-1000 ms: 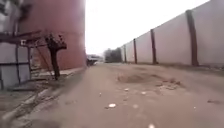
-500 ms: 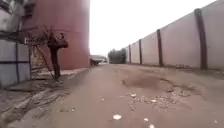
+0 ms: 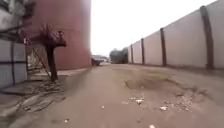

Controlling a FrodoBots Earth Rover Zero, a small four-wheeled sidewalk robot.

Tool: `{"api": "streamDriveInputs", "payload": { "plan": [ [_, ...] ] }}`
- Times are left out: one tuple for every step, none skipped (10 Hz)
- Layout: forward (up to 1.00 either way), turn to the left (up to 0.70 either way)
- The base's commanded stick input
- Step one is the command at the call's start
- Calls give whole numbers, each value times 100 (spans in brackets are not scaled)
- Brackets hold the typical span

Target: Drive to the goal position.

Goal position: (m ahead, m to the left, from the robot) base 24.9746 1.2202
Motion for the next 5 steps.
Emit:
{"api": "streamDriveInputs", "payload": {
  "plan": [
    [50,0],
    [50,0],
    [50,0],
    [50,4],
    [50,32]
  ]
}}
